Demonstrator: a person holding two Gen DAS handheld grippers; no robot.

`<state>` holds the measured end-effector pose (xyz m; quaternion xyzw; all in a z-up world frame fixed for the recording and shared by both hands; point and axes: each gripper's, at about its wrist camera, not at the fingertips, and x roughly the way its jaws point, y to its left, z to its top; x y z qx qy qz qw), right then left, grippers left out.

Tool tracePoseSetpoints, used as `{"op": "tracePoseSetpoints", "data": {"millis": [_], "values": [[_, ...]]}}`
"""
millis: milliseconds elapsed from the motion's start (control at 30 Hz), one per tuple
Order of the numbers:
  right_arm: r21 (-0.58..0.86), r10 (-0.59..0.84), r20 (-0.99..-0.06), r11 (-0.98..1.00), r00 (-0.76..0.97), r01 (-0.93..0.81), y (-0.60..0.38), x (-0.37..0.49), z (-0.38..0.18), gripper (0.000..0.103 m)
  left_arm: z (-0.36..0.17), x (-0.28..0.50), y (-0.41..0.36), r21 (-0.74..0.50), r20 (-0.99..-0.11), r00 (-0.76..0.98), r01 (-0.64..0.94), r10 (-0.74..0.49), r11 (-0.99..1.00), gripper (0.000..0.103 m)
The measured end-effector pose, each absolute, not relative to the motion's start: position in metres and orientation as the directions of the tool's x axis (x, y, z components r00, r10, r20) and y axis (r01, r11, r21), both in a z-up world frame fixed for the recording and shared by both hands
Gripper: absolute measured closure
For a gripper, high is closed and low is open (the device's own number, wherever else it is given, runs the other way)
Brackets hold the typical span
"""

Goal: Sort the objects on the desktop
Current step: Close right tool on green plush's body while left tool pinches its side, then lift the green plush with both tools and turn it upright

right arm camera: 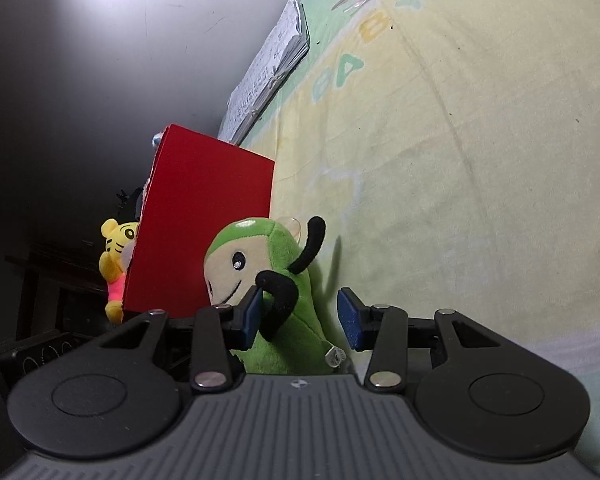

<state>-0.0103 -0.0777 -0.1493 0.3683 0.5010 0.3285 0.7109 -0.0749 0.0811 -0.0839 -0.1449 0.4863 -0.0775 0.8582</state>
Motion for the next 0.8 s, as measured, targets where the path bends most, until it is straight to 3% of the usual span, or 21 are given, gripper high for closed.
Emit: {"op": "tracePoseSetpoints", "data": {"millis": [100,200,400,567,733,800], "values": [[0.889,0.862,-0.433,0.457,0.264,-0.036,-0.072,-0.009,-0.161,0.057,-0.083,-0.074,0.084,-0.344,-0.809,0.511,-0.013,-0.289,0.939,0.003],[0.918,0.887,-0.389,0.397,0.249,0.019,-0.078,-0.017,-0.168,0.068,-0.081,-0.079,0.08,-0.34,-0.809,0.502,0.022,-0.305,0.94,0.004],[0.894,0.883,-0.428,0.444,0.194,-0.05,-0.085,-0.047,-0.147,0.069,-0.081,-0.101,0.068,-0.36,-0.821,0.431,0.119,-0.375,0.925,0.003],[0.845,0.852,-0.503,0.52,0.145,-0.121,-0.083,-0.088,-0.132,0.067,-0.082,-0.122,0.068,-0.376,-0.826,0.38,0.177,-0.416,0.909,0.004],[0.786,0.795,-0.567,0.601,0.216,-0.146,-0.085,-0.104,-0.121,0.051,-0.075,-0.117,0.082,-0.342,-0.826,0.425,0.146,-0.371,0.928,0.003],[0.781,0.774,-0.572,0.615,0.27,-0.107,-0.088,-0.095,-0.124,0.051,-0.072,-0.115,0.085,-0.332,-0.817,0.453,0.135,-0.356,0.933,0.003]]}}
